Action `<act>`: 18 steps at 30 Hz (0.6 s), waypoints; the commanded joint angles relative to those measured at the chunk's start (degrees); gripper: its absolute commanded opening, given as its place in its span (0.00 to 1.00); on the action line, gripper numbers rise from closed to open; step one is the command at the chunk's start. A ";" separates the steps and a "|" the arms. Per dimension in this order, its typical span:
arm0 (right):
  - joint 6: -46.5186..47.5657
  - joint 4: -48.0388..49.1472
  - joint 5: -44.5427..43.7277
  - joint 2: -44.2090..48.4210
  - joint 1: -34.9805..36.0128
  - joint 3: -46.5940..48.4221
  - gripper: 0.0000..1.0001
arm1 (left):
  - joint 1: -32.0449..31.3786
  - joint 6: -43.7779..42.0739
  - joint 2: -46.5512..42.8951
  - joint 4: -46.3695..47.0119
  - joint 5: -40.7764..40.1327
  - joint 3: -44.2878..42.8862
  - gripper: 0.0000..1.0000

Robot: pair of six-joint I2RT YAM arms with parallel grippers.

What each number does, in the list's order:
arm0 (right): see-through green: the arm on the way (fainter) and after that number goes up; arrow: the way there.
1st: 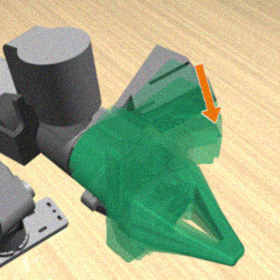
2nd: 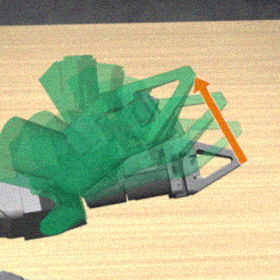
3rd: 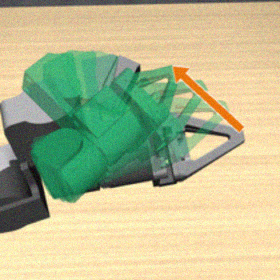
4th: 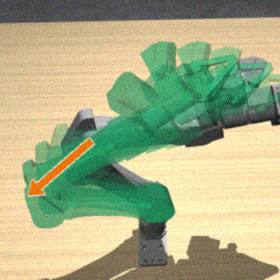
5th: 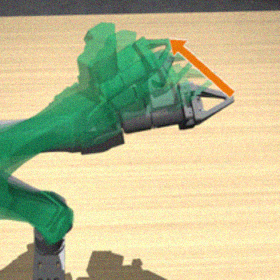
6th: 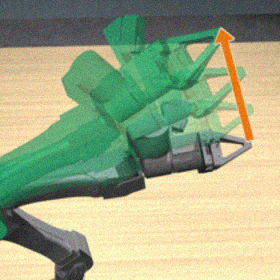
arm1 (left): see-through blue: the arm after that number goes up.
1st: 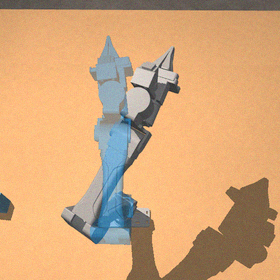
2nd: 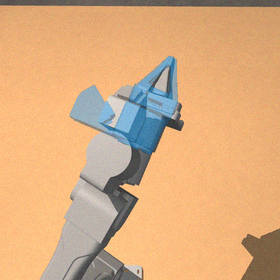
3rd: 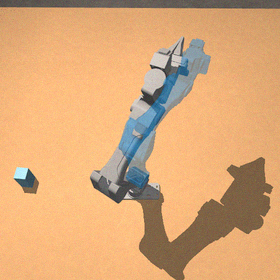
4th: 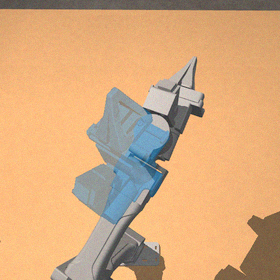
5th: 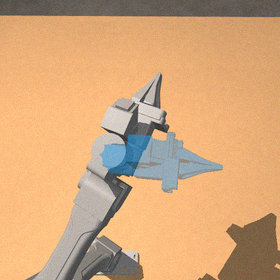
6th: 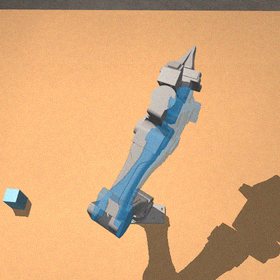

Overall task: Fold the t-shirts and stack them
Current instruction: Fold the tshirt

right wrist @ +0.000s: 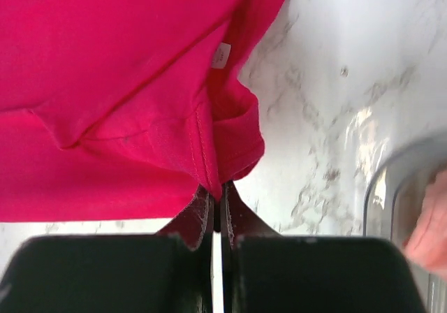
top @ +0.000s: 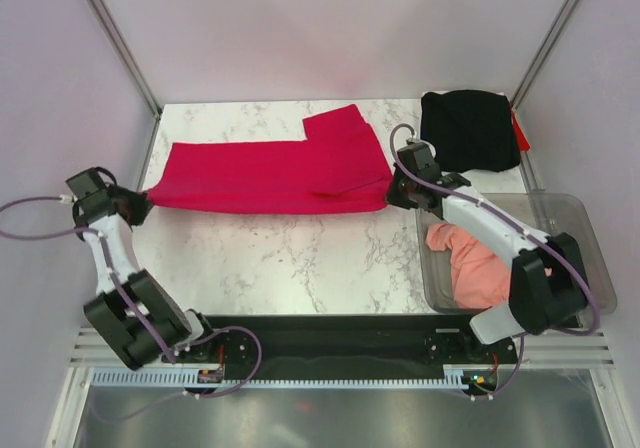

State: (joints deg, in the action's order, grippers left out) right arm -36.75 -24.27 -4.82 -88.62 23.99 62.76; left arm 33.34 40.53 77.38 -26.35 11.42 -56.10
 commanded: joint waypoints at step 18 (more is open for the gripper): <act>-15.55 -12.20 -3.00 33.16 15.21 -20.60 0.83 | 14.12 0.52 -27.73 -14.78 12.31 14.27 1.00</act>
State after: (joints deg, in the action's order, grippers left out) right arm -50.87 -33.78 -4.91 -55.86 38.57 37.43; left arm 47.59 42.98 48.75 -40.42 20.78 -37.21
